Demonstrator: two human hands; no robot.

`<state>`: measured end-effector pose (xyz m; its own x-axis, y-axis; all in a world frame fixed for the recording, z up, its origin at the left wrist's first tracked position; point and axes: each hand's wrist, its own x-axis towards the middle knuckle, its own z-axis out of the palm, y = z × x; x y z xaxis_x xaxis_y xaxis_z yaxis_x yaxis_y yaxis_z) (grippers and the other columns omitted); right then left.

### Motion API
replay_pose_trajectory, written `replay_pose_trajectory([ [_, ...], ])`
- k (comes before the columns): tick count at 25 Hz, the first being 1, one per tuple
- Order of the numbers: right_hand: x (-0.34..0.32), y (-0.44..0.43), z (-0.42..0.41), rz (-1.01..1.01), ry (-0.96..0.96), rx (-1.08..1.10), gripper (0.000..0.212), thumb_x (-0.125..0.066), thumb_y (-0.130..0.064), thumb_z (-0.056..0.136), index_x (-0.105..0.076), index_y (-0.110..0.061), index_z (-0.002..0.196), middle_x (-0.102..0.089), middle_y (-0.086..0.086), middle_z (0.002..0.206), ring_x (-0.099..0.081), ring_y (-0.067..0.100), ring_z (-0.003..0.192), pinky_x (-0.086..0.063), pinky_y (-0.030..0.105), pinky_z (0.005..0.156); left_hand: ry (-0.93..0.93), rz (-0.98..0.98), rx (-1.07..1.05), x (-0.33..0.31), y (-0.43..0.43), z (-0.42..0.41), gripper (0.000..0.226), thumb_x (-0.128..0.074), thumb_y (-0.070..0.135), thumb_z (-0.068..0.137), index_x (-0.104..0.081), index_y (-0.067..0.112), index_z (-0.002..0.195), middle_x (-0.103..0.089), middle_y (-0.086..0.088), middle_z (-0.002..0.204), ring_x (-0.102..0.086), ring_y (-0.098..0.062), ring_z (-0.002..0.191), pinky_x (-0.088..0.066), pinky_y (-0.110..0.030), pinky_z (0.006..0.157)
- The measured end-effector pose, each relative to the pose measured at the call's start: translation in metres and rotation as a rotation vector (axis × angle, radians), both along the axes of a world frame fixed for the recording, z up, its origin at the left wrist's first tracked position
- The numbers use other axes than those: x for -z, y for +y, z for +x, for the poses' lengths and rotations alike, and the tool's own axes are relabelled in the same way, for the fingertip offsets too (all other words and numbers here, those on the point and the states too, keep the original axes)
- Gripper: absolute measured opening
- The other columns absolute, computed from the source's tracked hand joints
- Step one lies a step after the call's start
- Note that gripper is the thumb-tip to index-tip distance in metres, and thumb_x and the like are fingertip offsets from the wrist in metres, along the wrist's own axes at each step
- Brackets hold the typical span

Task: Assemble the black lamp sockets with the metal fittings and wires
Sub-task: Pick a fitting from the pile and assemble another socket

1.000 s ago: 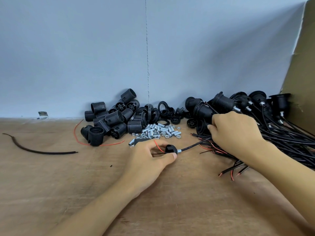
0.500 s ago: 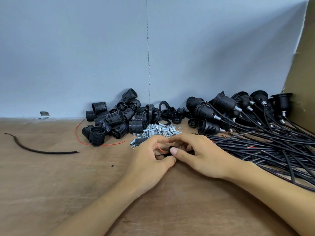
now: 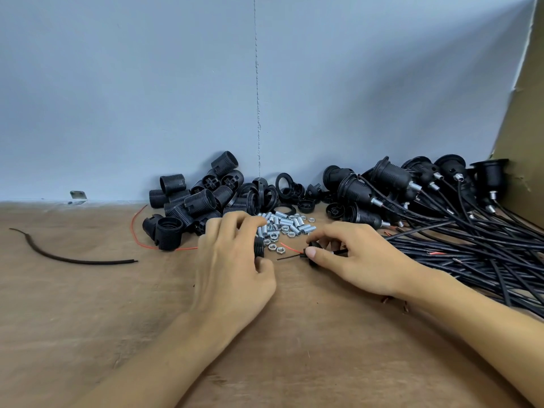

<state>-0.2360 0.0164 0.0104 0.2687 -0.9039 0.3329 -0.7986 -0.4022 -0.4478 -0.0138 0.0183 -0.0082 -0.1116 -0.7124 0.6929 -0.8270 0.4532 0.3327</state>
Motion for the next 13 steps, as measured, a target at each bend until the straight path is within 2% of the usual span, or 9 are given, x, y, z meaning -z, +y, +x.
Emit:
replay_pose_trajectory([
  [3,0.001,0.002,0.004,-0.023,0.001,-0.014,0.037,-0.060,-0.052,0.090,-0.063,-0.032,0.121,-0.060,-0.017,0.104,-0.055,-0.003,0.095,-0.041,0.007,0.076,-0.106,0.143,-0.077,0.003,-0.003,0.001,0.057,-0.071,0.016,0.069,-0.064,0.020,0.126,-0.058,0.001,0.124,-0.044,-0.025,0.115,-0.037,-0.038,0.092],
  [5,0.001,0.005,0.010,-0.024,0.019,-0.060,0.042,-0.064,-0.050,0.090,-0.059,-0.032,0.128,-0.056,-0.017,0.115,-0.053,-0.003,0.104,-0.039,0.006,0.084,-0.110,0.198,-0.086,0.005,-0.005,0.000,0.048,-0.068,0.021,0.075,-0.066,0.022,0.123,-0.060,0.005,0.123,-0.041,-0.022,0.116,-0.032,-0.034,0.092],
  [6,0.001,0.006,0.013,-0.039,0.045,-0.088,0.039,-0.065,-0.046,0.091,-0.060,-0.031,0.127,-0.057,-0.015,0.117,-0.053,-0.001,0.108,-0.039,0.008,0.089,-0.106,0.197,-0.088,0.005,-0.007,0.000,0.044,-0.068,0.022,0.077,-0.067,0.022,0.121,-0.061,0.006,0.121,-0.042,-0.022,0.116,-0.031,-0.033,0.092],
  [8,0.003,0.007,0.019,-0.076,0.081,-0.127,0.025,-0.067,-0.034,0.093,-0.068,-0.028,0.116,-0.063,-0.010,0.113,-0.056,0.006,0.108,-0.044,0.022,0.095,-0.103,0.167,-0.079,0.005,-0.008,0.002,0.044,-0.071,0.021,0.076,-0.068,0.024,0.120,-0.063,0.008,0.119,-0.044,-0.021,0.114,-0.033,-0.033,0.092],
  [10,0.004,0.009,0.023,-0.096,0.052,-0.131,0.010,-0.067,-0.026,0.093,-0.071,-0.027,0.102,-0.067,-0.010,0.101,-0.059,0.007,0.098,-0.046,0.028,0.090,-0.065,0.113,-0.009,0.006,-0.009,0.003,0.044,-0.075,0.017,0.073,-0.069,0.023,0.116,-0.065,0.008,0.113,-0.048,-0.022,0.109,-0.036,-0.031,0.092],
  [13,0.003,0.009,0.022,-0.145,-0.067,-0.055,0.005,-0.068,-0.024,0.092,-0.072,-0.026,0.093,-0.067,-0.012,0.090,-0.059,0.004,0.087,-0.044,0.020,0.078,0.059,0.079,0.154,0.007,-0.007,0.003,0.043,-0.078,0.016,0.071,-0.064,0.026,0.110,-0.063,0.014,0.105,-0.048,-0.013,0.101,-0.033,-0.013,0.087],
])
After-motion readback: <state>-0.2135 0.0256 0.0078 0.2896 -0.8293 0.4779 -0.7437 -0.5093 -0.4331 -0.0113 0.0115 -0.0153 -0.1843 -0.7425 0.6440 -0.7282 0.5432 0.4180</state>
